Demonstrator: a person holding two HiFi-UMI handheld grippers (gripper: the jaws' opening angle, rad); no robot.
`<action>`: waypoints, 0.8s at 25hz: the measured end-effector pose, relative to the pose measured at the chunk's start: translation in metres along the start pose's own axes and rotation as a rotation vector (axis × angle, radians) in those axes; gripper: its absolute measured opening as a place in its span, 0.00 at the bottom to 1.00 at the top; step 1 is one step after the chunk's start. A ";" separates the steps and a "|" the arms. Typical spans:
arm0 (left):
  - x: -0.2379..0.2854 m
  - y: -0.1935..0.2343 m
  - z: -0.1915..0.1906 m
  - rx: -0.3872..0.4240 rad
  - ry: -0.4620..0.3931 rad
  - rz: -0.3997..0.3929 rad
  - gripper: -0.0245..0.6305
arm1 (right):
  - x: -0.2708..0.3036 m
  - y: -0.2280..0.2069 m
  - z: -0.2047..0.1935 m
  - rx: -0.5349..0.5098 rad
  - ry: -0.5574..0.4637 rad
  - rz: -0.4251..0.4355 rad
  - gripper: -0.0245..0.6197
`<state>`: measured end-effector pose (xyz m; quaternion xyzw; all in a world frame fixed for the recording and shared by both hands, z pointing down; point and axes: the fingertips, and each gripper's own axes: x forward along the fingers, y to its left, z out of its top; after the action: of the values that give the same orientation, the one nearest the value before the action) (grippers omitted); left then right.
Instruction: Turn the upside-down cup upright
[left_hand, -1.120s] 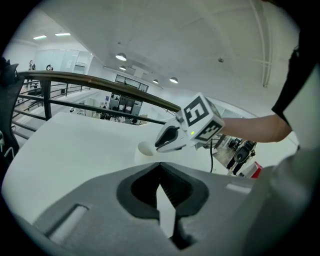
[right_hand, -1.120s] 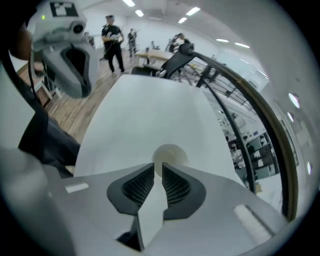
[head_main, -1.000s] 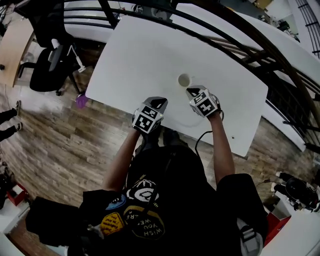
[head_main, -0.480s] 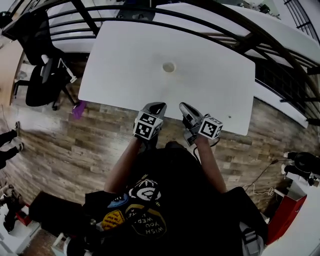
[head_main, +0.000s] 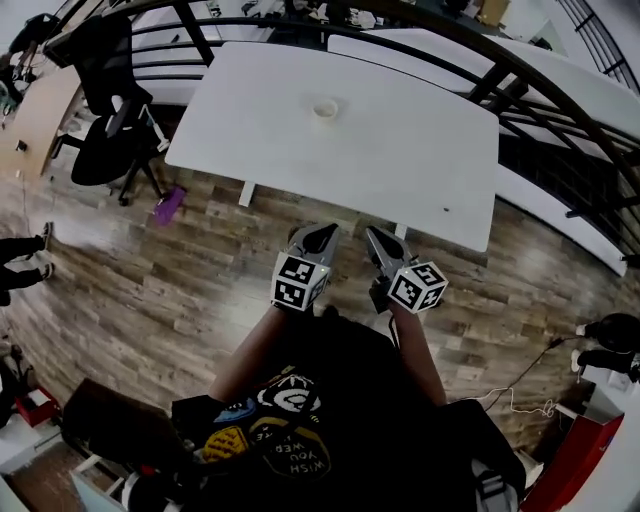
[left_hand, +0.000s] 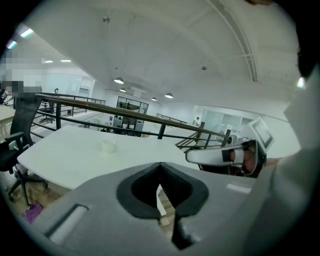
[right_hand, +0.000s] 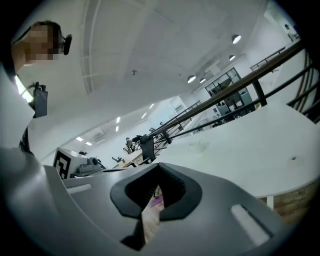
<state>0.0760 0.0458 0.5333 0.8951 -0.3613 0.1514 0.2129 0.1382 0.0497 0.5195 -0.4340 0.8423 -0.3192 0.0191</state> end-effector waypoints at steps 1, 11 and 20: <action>-0.010 -0.014 -0.004 0.004 -0.008 0.010 0.04 | -0.012 0.008 -0.004 -0.020 0.002 0.002 0.03; -0.078 -0.068 -0.011 0.011 -0.056 0.067 0.04 | -0.070 0.069 -0.020 -0.081 -0.025 0.033 0.03; -0.113 -0.077 0.012 0.082 -0.114 0.067 0.04 | -0.083 0.106 -0.015 -0.105 -0.046 0.018 0.03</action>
<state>0.0534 0.1560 0.4542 0.8976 -0.3962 0.1220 0.1499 0.1095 0.1637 0.4521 -0.4339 0.8611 -0.2644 0.0185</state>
